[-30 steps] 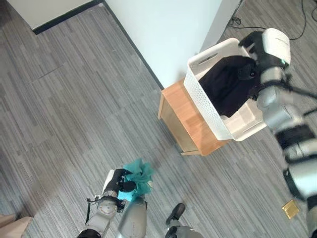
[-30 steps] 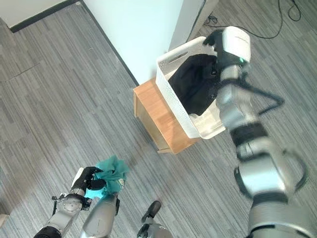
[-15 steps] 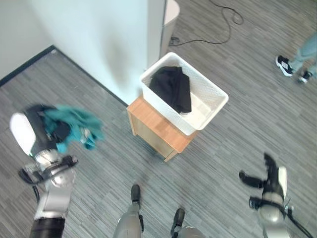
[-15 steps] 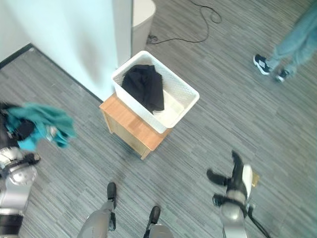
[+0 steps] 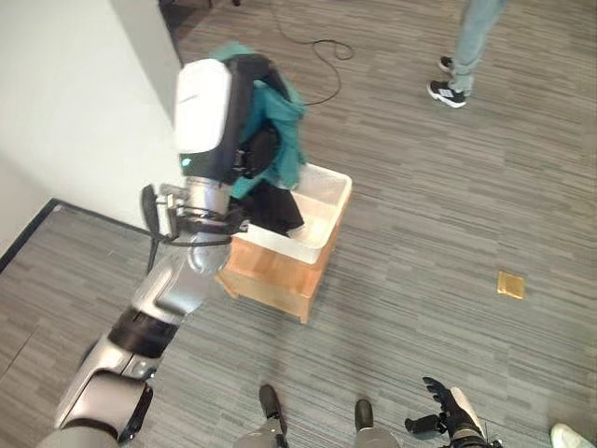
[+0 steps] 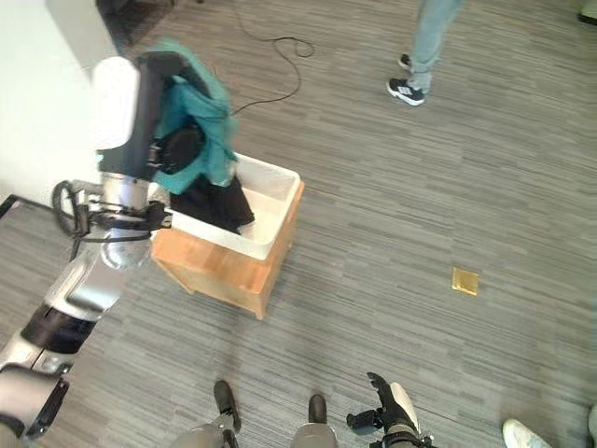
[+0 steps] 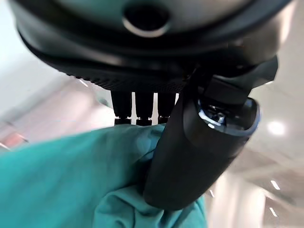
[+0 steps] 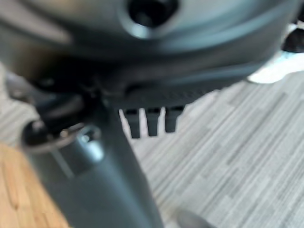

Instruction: Pick up bed clothes into laundry basket.

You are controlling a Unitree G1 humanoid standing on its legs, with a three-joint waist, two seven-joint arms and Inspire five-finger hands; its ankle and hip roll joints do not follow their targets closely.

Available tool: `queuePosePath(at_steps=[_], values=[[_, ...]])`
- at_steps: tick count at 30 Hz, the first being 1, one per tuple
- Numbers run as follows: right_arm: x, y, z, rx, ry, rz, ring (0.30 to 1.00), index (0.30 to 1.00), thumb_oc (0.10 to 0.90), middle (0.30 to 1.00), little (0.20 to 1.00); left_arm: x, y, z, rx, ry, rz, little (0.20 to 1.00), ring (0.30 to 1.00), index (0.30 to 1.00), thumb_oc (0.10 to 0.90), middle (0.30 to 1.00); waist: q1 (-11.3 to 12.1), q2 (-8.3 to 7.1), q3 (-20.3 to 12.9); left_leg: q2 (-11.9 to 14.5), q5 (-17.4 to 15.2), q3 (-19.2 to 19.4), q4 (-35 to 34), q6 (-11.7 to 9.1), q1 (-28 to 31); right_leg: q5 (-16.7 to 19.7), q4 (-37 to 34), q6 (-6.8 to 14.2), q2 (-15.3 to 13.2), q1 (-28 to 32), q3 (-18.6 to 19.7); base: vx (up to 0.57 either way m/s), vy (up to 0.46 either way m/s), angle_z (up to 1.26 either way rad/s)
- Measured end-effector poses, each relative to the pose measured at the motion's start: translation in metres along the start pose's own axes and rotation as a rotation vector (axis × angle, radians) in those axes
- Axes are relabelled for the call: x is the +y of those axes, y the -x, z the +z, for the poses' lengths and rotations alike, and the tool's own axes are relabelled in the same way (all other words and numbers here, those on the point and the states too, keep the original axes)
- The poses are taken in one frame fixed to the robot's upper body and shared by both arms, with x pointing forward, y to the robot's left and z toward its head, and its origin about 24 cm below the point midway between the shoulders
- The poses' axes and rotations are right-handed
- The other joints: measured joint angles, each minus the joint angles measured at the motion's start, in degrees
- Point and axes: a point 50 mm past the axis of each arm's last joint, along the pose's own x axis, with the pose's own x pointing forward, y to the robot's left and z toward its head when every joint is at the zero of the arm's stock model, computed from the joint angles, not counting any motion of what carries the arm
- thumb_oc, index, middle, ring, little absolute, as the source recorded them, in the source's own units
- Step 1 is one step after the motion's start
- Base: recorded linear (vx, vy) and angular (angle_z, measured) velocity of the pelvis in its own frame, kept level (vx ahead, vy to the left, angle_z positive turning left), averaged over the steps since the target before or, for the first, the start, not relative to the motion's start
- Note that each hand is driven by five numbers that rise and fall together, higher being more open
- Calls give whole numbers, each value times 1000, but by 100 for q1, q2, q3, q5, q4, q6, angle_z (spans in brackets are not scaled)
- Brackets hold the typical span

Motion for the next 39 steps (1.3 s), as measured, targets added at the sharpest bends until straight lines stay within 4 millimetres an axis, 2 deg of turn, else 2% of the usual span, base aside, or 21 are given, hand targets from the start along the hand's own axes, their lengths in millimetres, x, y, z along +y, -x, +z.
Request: queuePosePath(at_steps=[6, 11, 14, 20, 25, 28, 32, 35, 39], values=[[-3, -5, 5, -9, 14, -9, 900, 900, 800, 900, 900, -23, -12, -23, 12, -258, -156, 300, 300, 300, 400, 300, -269, -14, -4, 54, -10, 114, -1, -11, 43, 11, 1, -13, 22, -45, 121, 11, 7, -12], [-4, -7, 2, -1, 15, -14, 900, 900, 800, 900, 900, -28, -26, -39, 9, -444, -238, 300, 300, 300, 400, 300, -311, -93, -15, 88, -25, 268, -2, -29, 26, 48, 0, -10, 31, -166, 278, 0, 1, -16], [-2, -8, -2, 22, 29, -18, 900, 900, 800, 900, 900, -20, -34, -47, 28, -503, -235, 300, 300, 300, 400, 300, -436, -164, -45, 98, -26, 270, -2, -30, -64, 70, 0, -14, 42, -260, 278, 2, -3, -2], [3, -6, -18, 95, 46, 2, 900, 900, 800, 900, 900, -12, -49, -44, -4, -584, -215, 300, 300, 300, 400, 300, -436, -287, -62, 100, -26, 307, -2, -29, -156, 84, 0, -16, 38, -367, 289, 3, 0, -2], [0, -11, -9, 67, 21, -12, 900, 900, 800, 900, 900, -13, -55, -40, -103, -716, -248, 300, 300, 300, 400, 300, -439, -308, -68, 102, -26, 317, -1, -29, -224, 98, 1, -15, 41, -442, 287, 7, 13, -1], [-2, -17, 1, 43, 23, -16, 900, 900, 800, 900, 900, -8, -57, -50, -103, -808, -271, 300, 300, 300, 400, 300, -449, -326, -74, 113, -27, 392, -2, -29, -265, 118, 1, -18, 42, -527, 357, 19, 26, -12], [-3, -18, -2, 51, 19, -19, 900, 900, 800, 900, 900, -1, -61, -53, -125, -876, -273, 300, 300, 300, 400, 300, -446, -357, -66, 121, -33, 437, -1, -22, -341, 152, 2, -15, 48, -637, 411, 9, 37, -9], [-4, -20, -1, 55, 11, -20, 900, 900, 800, 900, 900, 11, -66, -59, -109, -926, -265, 300, 300, 300, 400, 300, -452, -466, -73, 122, -52, 556, -1, 2, -344, 204, 2, -3, 33, -711, 423, 21, 42, -17], [-1, -18, -9, 95, -4, -11, 900, 900, 800, 900, 900, 22, -77, -62, -94, -974, -251, 300, 300, 300, 400, 300, -485, -591, -103, 117, -76, 570, -1, 3, -343, 211, 2, -4, 24, -720, 412, 19, 21, -2]])
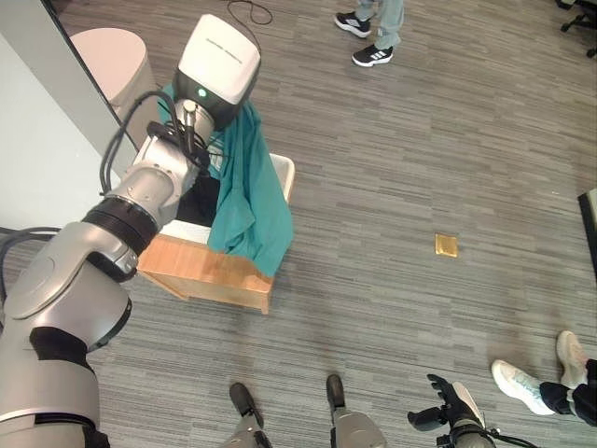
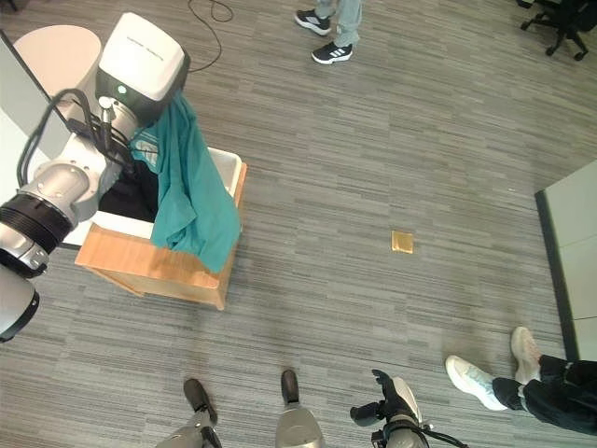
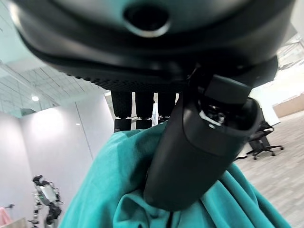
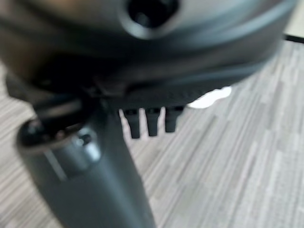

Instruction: Pick up bed clothes into laundry basket.

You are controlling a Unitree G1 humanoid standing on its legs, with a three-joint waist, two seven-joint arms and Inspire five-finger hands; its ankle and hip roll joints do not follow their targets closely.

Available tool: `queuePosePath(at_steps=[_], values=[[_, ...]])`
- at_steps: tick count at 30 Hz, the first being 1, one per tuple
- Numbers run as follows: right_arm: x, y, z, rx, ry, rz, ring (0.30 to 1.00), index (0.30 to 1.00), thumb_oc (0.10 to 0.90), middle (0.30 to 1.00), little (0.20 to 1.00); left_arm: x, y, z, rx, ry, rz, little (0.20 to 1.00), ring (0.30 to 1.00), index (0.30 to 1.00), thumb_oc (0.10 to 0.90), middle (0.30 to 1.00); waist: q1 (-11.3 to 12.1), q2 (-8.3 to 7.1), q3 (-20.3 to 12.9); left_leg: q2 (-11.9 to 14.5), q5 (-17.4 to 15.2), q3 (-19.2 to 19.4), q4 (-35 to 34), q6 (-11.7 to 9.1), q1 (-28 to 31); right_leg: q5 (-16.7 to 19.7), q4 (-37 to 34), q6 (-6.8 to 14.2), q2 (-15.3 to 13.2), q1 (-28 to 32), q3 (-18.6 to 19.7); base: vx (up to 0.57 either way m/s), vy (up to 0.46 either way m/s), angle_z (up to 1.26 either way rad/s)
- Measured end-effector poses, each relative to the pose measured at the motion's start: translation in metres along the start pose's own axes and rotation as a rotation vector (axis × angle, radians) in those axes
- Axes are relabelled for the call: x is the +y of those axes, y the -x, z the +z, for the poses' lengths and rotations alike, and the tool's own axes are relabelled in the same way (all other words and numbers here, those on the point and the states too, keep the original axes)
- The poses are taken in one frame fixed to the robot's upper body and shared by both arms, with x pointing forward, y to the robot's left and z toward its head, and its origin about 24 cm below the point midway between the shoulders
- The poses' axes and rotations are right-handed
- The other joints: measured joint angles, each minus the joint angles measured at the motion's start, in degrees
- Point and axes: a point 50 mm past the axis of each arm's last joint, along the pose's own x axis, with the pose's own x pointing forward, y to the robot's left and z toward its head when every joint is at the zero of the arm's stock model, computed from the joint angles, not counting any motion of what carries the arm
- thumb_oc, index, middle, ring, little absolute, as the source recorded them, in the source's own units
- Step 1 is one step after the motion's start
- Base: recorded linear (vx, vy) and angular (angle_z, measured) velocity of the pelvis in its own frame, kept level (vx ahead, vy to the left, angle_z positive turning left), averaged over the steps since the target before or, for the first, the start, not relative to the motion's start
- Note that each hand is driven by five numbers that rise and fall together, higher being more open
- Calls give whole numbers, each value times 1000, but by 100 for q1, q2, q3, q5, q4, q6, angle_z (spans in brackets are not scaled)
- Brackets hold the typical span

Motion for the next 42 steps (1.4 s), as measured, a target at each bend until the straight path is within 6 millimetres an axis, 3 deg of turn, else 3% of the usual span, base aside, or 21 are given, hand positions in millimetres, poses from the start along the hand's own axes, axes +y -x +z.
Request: queuePosePath(at_steps=[19, 25, 32, 37, 42], values=[[16, 3, 7, -53, 65, 45, 900, 900, 800, 900, 900, -1, -1, 1, 5, -31, 0, 300, 300, 300, 400, 300, 57, -44, 5, -6, -17, -43, -1, -6, -53, 5, 1, -1, -2, -22, -110, -3, 9, 1], [17, 0, 19, -92, 84, 24, 900, 900, 800, 900, 900, -21, 4, 6, 80, -12, -74, 300, 300, 300, 400, 300, 50, -124, 30, -2, 41, -56, 2, 27, -517, 62, 2, -22, 4, -479, -149, -62, -5, 0], [38, 4, 28, -118, 61, 45, 900, 900, 800, 900, 900, -39, 18, 3, 125, -24, -134, 300, 300, 300, 400, 300, 53, -308, 219, 1, 57, -83, 4, 39, -857, 63, 4, -24, 10, -803, -170, -44, -3, 2], [43, 5, 37, -161, 53, 60, 900, 900, 800, 900, 900, -50, 28, -4, 170, -25, -168, 300, 300, 300, 400, 300, 69, -297, 423, 9, 58, -85, 5, 40, -1052, 63, 4, -24, 18, -1002, -175, -28, -1, 0], [42, 4, 40, -168, 51, 58, 900, 900, 800, 900, 900, -46, 26, -4, 174, -7, -150, 300, 300, 300, 400, 300, 80, -292, 502, 11, 59, -86, 5, 41, -1066, 63, 4, -24, 18, -1016, -195, 0, 0, 0]])
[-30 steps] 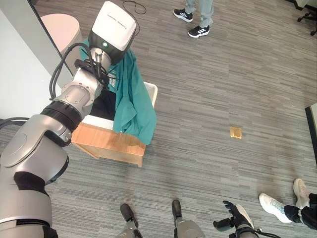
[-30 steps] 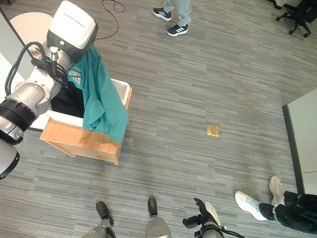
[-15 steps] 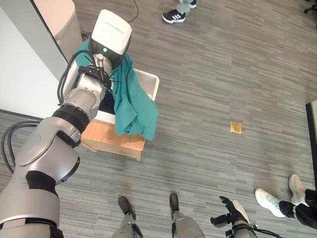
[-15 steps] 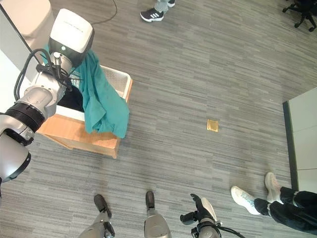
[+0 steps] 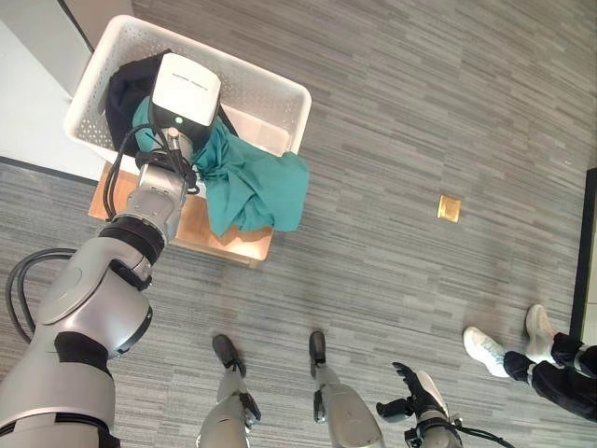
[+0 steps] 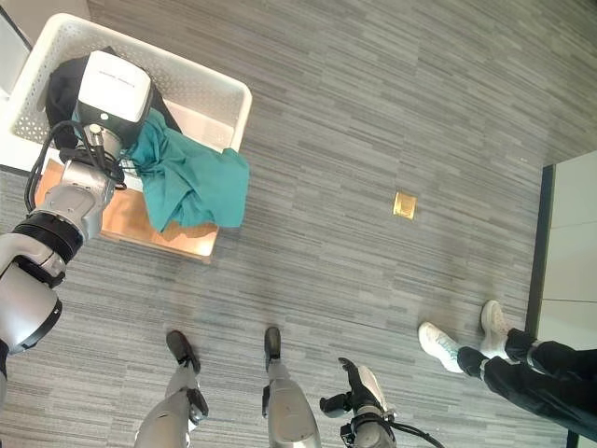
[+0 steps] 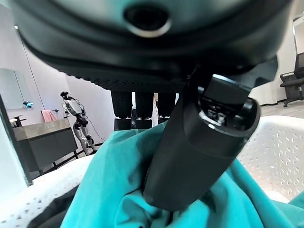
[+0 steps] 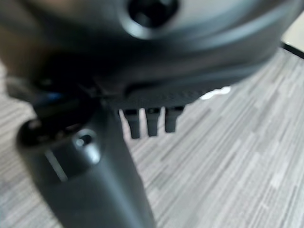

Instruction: Pick up bed clothes into laundry basket.

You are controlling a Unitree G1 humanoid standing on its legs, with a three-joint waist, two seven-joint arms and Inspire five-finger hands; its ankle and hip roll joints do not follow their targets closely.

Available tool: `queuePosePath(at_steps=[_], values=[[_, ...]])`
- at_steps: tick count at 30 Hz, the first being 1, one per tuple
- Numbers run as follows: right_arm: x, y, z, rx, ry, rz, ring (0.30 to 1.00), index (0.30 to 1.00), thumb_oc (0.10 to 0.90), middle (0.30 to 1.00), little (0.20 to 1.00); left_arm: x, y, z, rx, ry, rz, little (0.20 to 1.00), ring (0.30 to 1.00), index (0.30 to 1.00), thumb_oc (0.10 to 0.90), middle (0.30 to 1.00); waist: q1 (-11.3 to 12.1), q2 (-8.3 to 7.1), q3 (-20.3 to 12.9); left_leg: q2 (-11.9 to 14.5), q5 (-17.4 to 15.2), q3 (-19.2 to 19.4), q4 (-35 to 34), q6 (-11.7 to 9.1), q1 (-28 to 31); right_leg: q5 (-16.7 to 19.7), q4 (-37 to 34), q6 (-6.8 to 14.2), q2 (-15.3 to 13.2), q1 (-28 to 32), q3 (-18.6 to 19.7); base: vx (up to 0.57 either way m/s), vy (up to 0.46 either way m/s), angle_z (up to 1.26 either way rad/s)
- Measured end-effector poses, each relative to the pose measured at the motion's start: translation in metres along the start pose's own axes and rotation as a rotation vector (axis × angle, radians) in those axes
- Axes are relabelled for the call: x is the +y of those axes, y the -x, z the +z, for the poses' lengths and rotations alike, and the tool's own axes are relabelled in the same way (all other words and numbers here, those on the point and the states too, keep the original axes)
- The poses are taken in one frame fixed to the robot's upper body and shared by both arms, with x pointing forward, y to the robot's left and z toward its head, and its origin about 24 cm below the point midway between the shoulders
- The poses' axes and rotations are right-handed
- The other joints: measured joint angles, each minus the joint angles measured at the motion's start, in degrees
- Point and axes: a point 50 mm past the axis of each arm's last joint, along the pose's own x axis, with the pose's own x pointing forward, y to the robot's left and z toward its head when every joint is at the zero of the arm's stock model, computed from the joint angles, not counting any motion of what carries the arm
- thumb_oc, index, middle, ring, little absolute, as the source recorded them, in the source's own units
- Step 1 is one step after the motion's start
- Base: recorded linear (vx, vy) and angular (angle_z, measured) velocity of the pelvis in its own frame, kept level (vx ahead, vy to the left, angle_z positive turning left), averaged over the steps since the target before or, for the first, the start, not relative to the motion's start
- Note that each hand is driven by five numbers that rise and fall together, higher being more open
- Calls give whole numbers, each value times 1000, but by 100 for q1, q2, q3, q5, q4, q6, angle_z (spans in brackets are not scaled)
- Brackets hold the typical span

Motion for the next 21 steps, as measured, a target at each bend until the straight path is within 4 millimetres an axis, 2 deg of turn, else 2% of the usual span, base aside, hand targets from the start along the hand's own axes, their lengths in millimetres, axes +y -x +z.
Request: queuePosePath(at_steps=[4, 5, 6, 7, 8, 9, 10, 12, 14, 15, 17, 21], values=[[-2, -2, 3, -6, 2, -4, 900, 900, 800, 900, 900, 12, -4, 7, -16, 49, 57, 300, 300, 300, 400, 300, -4, 65, 55, 3, 10, -62, 0, 15, 129, 0, 29, 0, 8, 156, -137, 59, 17, 6], [-11, -6, 6, -10, 14, -26, 900, 900, 800, 900, 900, 23, -8, 16, -42, 79, 114, 300, 300, 300, 400, 300, 60, 332, 233, 137, 43, -108, 2, 82, 358, -112, 648, 109, 70, 64, -118, 38, -2, -6], [-17, -7, 5, -16, 23, -35, 900, 900, 800, 900, 900, 27, -10, 19, -46, 93, 124, 300, 300, 300, 400, 300, 90, 480, 323, 200, 51, -157, 4, 130, 461, -317, 914, 213, 77, -47, -154, 74, 2, -18], [-19, -8, 4, -12, 30, -40, 900, 900, 800, 900, 900, 36, -15, 20, -47, 102, 149, 300, 300, 300, 400, 300, 165, 518, 331, 161, 45, -179, 4, 132, 587, -223, 136, 178, -22, 120, -297, 84, 7, 7], [-18, -7, 4, -12, 32, -36, 900, 900, 800, 900, 900, 50, -22, 14, -31, 109, 186, 300, 300, 300, 400, 300, 113, 437, 320, 9, 7, -210, 0, 80, 661, 520, -33, 43, -202, 166, -349, 90, 17, 31], [-18, -8, 3, -5, 34, -32, 900, 900, 800, 900, 900, 59, -27, 13, -28, 117, 212, 300, 300, 300, 400, 300, 61, 427, 320, -9, -87, -249, -1, -39, 720, 458, -23, 46, -243, 275, -456, 113, 24, 21], [-19, -12, 9, 1, 38, -33, 900, 900, 800, 900, 900, 78, -34, 5, -22, 108, 272, 300, 300, 300, 400, 300, 159, 441, 318, 106, -72, -209, -3, -81, 766, 488, -20, -12, -142, 248, -416, 87, 22, 0], [-24, -15, 12, -6, 41, -42, 900, 900, 800, 900, 900, 93, -40, 0, -13, 106, 311, 300, 300, 300, 400, 300, 138, 445, 317, 199, -28, -205, -2, -144, 898, 508, -19, -49, -41, 399, -442, 33, 10, -10], [-31, -16, 10, -1, 46, -58, 900, 900, 800, 900, 900, 106, -45, 3, -29, 120, 343, 300, 300, 300, 400, 300, 125, 450, 296, 249, -61, -207, -5, -187, 1175, 510, -20, -62, 6, 667, -454, 53, 11, -3], [-34, -16, 8, 9, 53, -59, 900, 900, 800, 900, 900, 111, -47, 5, -38, 122, 359, 300, 300, 300, 400, 300, 123, 475, 244, 274, -133, -209, -6, -274, 1246, 492, -20, -88, 29, 729, -456, 85, 6, -5], [-34, -15, 1, 40, 63, -49, 900, 900, 800, 900, 900, 124, -51, 11, -64, 119, 391, 300, 300, 300, 400, 300, 127, 464, 66, 263, -159, -217, -7, -296, 1262, 485, -20, -97, 15, 746, -468, 22, 1, -1], [-29, -11, -13, 96, 75, -12, 900, 900, 800, 900, 900, 126, -51, 16, -88, 121, 394, 300, 300, 300, 400, 300, 127, 452, -306, 246, -161, -227, -6, -296, 1269, 485, -21, -98, 0, 755, -472, 26, 4, 2]])
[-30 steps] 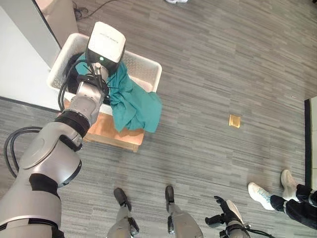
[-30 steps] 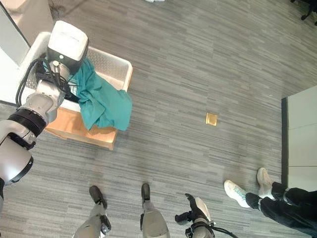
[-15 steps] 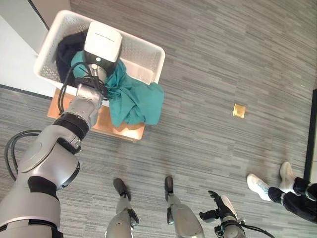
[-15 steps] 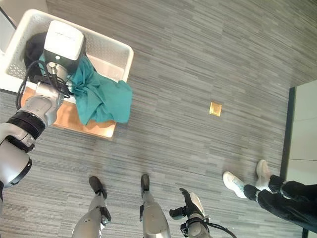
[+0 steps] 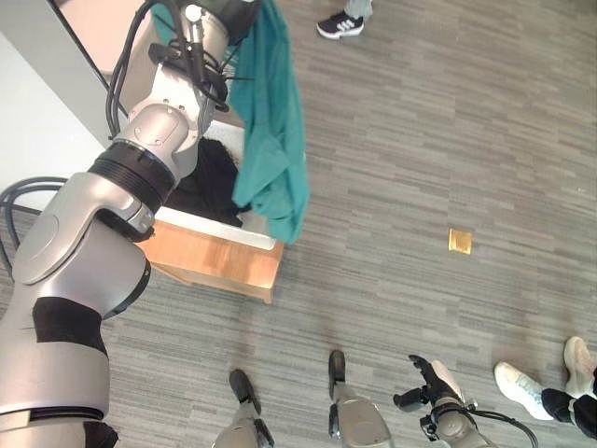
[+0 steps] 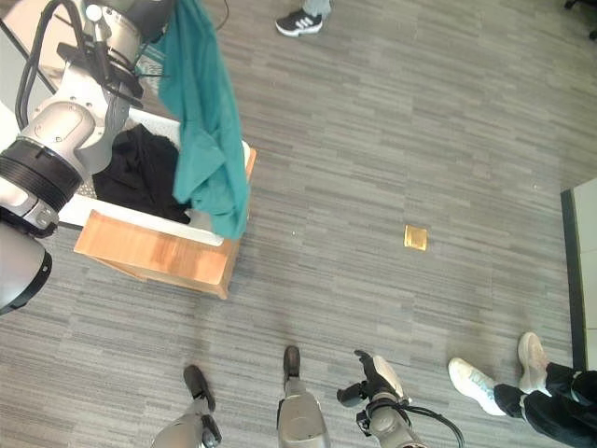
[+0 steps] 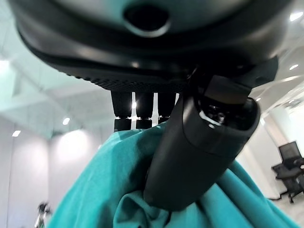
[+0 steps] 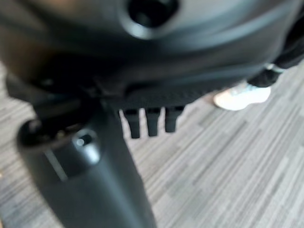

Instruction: Pick up bed clothes into laundry basket.

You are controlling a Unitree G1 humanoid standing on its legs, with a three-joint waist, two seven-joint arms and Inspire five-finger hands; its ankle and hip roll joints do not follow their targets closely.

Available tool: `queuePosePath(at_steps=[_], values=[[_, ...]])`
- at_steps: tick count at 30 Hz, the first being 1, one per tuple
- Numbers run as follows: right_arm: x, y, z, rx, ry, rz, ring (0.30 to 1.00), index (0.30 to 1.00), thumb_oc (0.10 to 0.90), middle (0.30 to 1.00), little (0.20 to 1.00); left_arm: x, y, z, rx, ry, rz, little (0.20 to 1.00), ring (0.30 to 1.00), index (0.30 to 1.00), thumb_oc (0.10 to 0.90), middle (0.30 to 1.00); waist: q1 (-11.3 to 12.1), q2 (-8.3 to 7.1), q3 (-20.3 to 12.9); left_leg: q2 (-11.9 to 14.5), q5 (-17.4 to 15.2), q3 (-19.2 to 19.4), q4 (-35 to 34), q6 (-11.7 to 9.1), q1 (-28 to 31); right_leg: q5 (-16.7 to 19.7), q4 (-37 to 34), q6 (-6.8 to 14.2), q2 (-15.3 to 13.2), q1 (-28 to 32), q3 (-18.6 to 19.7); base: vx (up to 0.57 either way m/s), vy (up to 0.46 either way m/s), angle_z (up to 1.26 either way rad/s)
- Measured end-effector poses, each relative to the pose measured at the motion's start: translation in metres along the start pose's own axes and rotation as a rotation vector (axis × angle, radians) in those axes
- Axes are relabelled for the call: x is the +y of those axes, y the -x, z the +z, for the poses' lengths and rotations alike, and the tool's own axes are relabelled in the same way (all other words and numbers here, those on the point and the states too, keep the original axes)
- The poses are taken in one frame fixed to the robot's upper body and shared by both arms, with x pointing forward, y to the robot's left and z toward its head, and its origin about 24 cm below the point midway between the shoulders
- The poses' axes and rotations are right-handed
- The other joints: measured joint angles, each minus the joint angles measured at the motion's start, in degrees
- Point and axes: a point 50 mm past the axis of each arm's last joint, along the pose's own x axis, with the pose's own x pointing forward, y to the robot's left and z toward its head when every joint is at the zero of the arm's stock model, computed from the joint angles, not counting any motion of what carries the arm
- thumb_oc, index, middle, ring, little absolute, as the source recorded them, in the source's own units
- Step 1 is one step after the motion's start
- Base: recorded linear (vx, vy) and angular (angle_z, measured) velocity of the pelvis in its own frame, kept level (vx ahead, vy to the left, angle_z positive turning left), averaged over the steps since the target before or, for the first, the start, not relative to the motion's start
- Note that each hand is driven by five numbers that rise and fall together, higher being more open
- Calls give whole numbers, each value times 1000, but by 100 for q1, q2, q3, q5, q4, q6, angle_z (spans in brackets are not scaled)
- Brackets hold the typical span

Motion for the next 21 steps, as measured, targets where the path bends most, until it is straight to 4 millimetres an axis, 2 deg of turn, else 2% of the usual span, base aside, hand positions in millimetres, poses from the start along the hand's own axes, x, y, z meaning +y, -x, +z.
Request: queuePosePath(at_steps=[7, 12, 14, 15, 16, 19, 21], values=[[7, 7, -21, 75, 14, 23, 900, 900, 800, 900, 900, -17, 7, -2, 9, -47, -85, 300, 300, 300, 400, 300, 5, -63, -492, -46, -12, -2, -21, 10, 4, -5, -1, 3, -48, 4, 3, 4, 0, 0], [16, 15, -36, 114, 16, 47, 900, 900, 800, 900, 900, -32, 16, -18, 50, -113, -156, 300, 300, 300, 400, 300, -3, -164, -596, -96, -34, 31, -19, 29, -23, -22, -1, 18, -97, -47, 47, -8, 13, -3], [22, 17, -38, 121, 10, 61, 900, 900, 800, 900, 900, -37, 23, -33, 87, -148, -192, 300, 300, 300, 400, 300, -12, -217, -706, -94, -30, 127, -8, 40, -109, -15, -1, 14, -97, -192, 141, -26, 24, -16], [22, 17, -38, 121, 10, 61, 900, 900, 800, 900, 900, -37, 23, -33, 87, -148, -192, 300, 300, 300, 400, 300, -12, -217, -706, -94, -30, 127, -8, 40, -109, -15, -1, 14, -97, -192, 141, 1, -5, -15], [27, 19, -39, 124, 4, 72, 900, 900, 800, 900, 900, -40, 28, -45, 113, -173, -220, 300, 300, 300, 400, 300, -26, -244, -724, -94, -23, 161, 0, 39, -146, 3, 0, 8, -95, -247, 193, -7, -16, -5], [33, 24, -44, 139, 0, 88, 900, 900, 800, 900, 900, -50, 39, -48, 120, -173, -266, 300, 300, 300, 400, 300, -6, -268, -740, -89, -22, 152, 1, 40, -153, 2, 0, 7, -90, -245, 177, 5, -12, 0], [35, 24, -43, 138, -3, 91, 900, 900, 800, 900, 900, -61, 50, -43, 128, -145, -300, 300, 300, 300, 400, 300, -6, -277, -744, -92, -22, 119, 2, 40, -217, 2, 1, 7, -93, -291, 134, -34, -8, 8]])
